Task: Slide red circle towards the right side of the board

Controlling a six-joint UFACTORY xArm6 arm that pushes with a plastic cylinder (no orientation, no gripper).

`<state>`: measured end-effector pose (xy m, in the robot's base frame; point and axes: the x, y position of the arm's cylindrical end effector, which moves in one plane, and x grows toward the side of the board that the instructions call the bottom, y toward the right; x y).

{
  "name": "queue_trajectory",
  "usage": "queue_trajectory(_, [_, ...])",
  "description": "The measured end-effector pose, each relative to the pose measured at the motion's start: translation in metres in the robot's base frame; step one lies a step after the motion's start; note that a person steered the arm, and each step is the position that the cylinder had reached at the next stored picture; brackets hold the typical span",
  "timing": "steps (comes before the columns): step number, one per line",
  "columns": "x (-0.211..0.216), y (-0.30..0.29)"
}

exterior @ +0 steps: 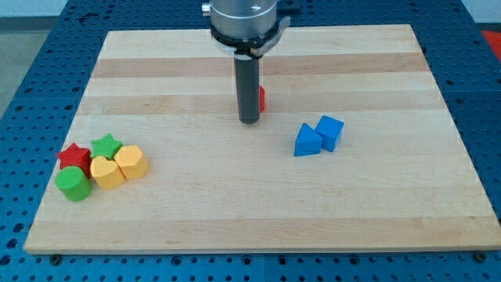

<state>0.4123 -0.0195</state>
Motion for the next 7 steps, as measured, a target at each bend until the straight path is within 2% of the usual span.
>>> queue_trajectory(2, [-0.016,-0.014])
queue_trajectory(5, [-0.072,-0.014])
queue_trajectory(7, [-0.078,0.074])
